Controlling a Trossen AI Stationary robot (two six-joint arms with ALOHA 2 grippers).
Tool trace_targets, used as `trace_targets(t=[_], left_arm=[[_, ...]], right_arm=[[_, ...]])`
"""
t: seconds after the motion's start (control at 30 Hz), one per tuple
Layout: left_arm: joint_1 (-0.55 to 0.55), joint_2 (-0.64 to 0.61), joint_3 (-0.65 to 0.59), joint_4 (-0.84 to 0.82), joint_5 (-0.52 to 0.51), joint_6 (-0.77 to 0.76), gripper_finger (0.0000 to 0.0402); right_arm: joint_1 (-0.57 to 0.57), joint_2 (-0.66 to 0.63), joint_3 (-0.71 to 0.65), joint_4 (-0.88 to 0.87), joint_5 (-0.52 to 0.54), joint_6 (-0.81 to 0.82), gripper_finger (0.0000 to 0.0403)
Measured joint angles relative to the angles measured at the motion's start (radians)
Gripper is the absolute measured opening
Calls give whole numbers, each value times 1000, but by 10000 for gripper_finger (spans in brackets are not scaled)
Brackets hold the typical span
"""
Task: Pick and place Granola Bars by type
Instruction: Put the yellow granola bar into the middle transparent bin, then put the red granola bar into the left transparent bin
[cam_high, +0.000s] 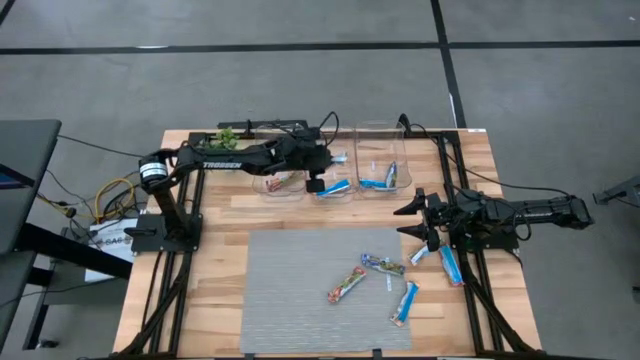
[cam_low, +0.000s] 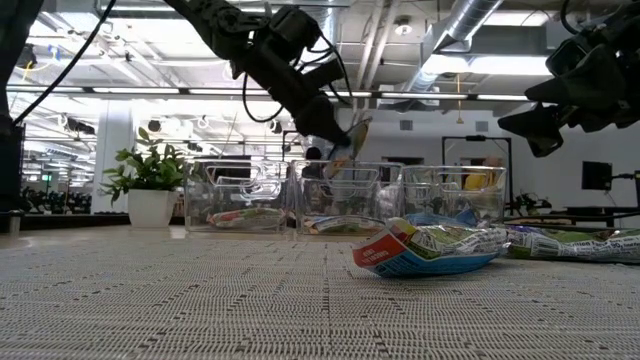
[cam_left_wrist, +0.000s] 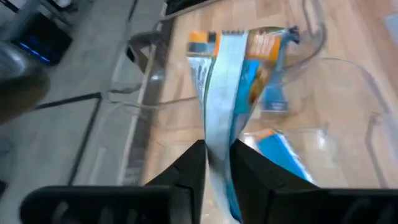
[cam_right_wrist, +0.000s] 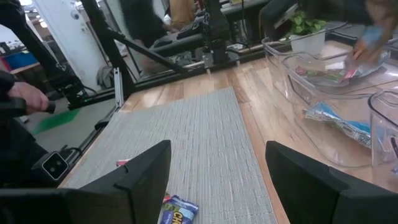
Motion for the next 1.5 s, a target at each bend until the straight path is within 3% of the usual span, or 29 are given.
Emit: trace_targets(t=[0.33, 0.73, 1.03, 1.3, 1.5], left_arm=[[2, 0, 0, -8, 50, -139, 173], [2, -35, 4, 150, 58, -385, 188], [-55, -104, 20, 165, 359, -541, 188], [-208, -143, 20, 175, 683, -719, 188], [-375, -166, 20, 173, 767, -803, 187]], right_arm=[[0, 0, 0, 0, 0, 0, 255], [0, 0, 0, 0, 0, 0, 255], [0, 0, 0, 0, 0, 0, 255], [0, 0, 0, 0, 0, 0, 255], [0, 0, 0, 0, 0, 0, 255]])
